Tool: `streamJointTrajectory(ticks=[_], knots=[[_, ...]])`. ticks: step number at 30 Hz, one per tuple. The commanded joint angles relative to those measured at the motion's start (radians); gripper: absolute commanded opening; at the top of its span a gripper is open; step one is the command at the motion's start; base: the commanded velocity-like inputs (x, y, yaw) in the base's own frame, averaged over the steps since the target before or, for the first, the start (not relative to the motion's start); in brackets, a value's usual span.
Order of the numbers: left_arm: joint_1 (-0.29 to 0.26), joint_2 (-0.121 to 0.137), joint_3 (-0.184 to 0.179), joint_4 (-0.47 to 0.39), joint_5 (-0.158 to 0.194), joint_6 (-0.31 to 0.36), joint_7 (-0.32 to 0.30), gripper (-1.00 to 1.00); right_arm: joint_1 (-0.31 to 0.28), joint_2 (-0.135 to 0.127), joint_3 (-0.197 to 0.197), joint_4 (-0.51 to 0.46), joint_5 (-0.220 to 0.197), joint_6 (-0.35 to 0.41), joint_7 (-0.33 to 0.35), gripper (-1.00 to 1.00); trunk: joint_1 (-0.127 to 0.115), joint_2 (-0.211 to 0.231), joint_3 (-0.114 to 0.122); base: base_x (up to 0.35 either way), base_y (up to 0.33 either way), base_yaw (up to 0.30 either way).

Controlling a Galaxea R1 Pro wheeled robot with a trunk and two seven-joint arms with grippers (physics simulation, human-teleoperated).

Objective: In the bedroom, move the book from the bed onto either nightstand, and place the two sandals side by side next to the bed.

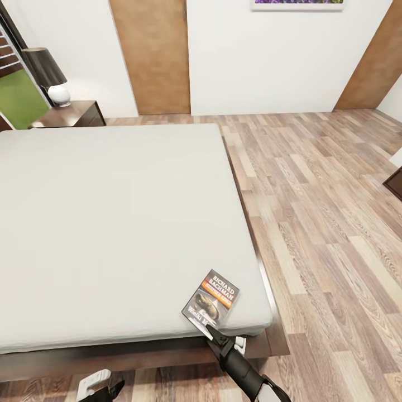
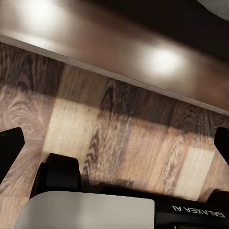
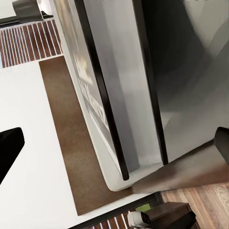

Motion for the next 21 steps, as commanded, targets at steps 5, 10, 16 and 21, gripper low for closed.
streamJointTrajectory(ticks=[5,10,16,21], knots=[[0.0,0.0,0.003,0.0,0.009,0.008,-0.006,1.0,0.0,0.0,-0.002,0.0,-0.006,0.011,0.003,-1.0,0.0,0.0,-0.001,0.0,0.0,0.0],[0.0,0.0,0.005,0.0,0.009,0.009,-0.006,1.0,0.0,0.0,-0.002,0.0,-0.006,0.012,0.003,-1.0,0.0,0.0,-0.001,0.0,0.0,0.0],[0.0,0.0,0.005,0.0,0.009,0.01,-0.006,1.0,0.0,0.0,-0.002,0.0,-0.006,0.012,0.003,-1.0,-0.008,0.014,0.006,0.0,0.0,0.0],[0.0,0.0,0.005,0.0,0.009,0.01,-0.006,1.0,0.0,0.0,-0.002,0.0,-0.006,0.012,0.003,-1.0,-0.027,0.049,0.021,0.0,0.0,0.0]])
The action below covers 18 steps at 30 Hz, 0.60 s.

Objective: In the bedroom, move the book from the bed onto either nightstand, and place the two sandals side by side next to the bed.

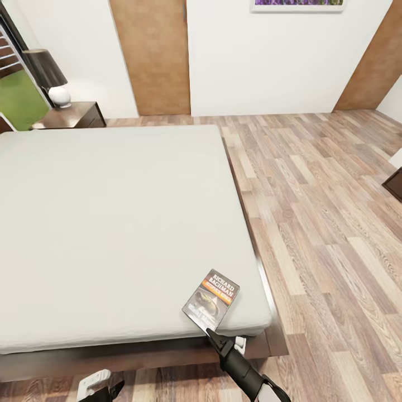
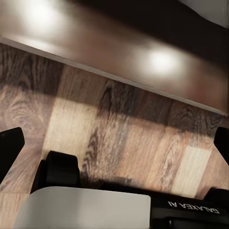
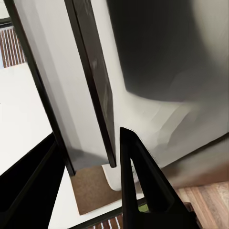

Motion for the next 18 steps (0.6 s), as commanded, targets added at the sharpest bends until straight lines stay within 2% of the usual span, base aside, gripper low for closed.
streamJointTrajectory(ticks=[1,18], knots=[[0.0,0.0,0.003,0.0,0.009,0.008,-0.006,1.0,0.0,0.0,-0.003,0.0,-0.006,0.011,0.002,-1.0,-0.004,0.007,0.003,0.0,0.0,0.0],[0.0,0.0,0.003,0.0,0.008,0.008,-0.007,1.0,0.0,0.0,-0.001,-0.001,0.005,0.012,0.002,-1.0,-0.069,0.126,0.056,0.0,0.0,0.0]])
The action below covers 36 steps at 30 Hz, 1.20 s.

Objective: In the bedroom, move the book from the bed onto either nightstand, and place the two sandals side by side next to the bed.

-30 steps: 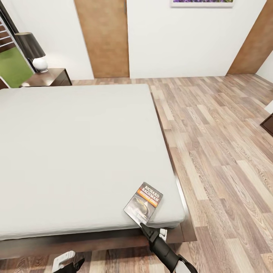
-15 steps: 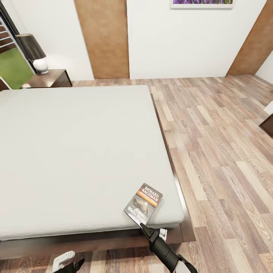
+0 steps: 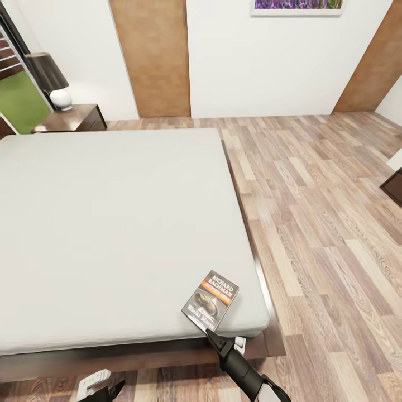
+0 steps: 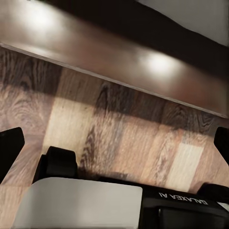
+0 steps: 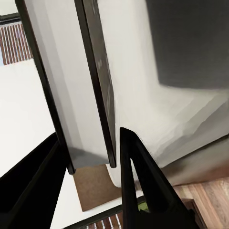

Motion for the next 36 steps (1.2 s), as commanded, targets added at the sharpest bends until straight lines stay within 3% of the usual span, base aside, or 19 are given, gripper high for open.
streamJointTrajectory(ticks=[1,6,10,14,24,36], knots=[[0.0,0.0,0.003,0.0,0.009,0.008,-0.006,1.0,0.0,0.0,-0.002,-0.001,-0.004,0.01,0.003,-1.0,-0.004,0.007,0.003,0.0,0.0,0.0],[0.0,0.0,0.003,0.0,0.008,0.008,-0.006,1.0,0.0,0.0,-0.001,-0.008,-0.002,0.016,0.005,-1.0,-0.023,0.042,0.018,0.0,0.0,0.0],[0.0,0.001,0.004,0.0,0.009,0.008,-0.007,1.0,0.0,-0.001,0.037,-0.011,0.0,0.047,0.006,-1.0,-0.038,0.07,0.031,0.0,0.0,0.0],[0.0,0.001,0.003,0.002,0.01,0.009,-0.026,1.0,0.0,-0.03,0.051,-0.012,0.002,0.066,0.006,-1.0,-0.054,0.098,0.043,0.0,0.0,0.0],[0.0,0.002,0.005,0.003,0.01,0.012,-0.04,1.0,0.0,-0.053,0.054,-0.019,0.002,0.071,0.007,-1.0,-0.092,0.168,0.075,0.0,0.0,0.0],[0.0,0.001,0.003,0.003,0.008,0.011,-0.041,1.0,0.0,-0.054,0.054,-0.019,-0.001,0.069,0.01,-1.0,-0.138,0.252,0.112,0.0,0.0,0.0]])
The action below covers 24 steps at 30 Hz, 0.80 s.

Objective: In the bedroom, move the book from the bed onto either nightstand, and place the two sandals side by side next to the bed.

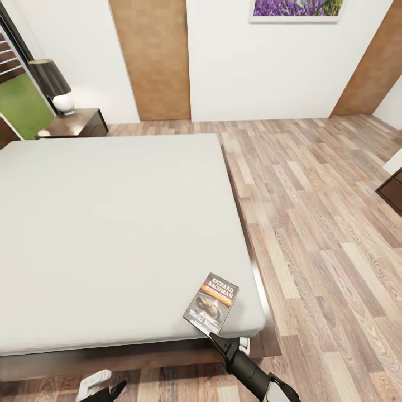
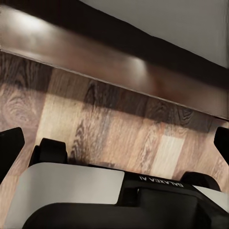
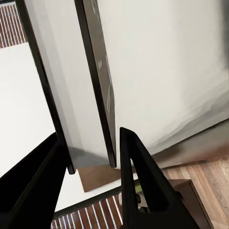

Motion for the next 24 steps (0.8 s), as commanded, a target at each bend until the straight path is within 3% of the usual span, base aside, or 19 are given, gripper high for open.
streamJointTrajectory(ticks=[1,24], knots=[[0.0,0.0,0.003,0.0,0.009,0.008,-0.006,1.0,0.0,0.0,0.003,0.0,-0.01,0.008,0.0,-1.0,-0.004,0.007,0.003,0.0,0.0,0.0],[0.0,0.0,0.003,0.0,0.009,0.008,-0.006,1.0,0.0,0.0,0.003,0.001,-0.009,0.008,0.0,-1.0,-0.092,0.168,0.075,0.0,0.0,0.0]])
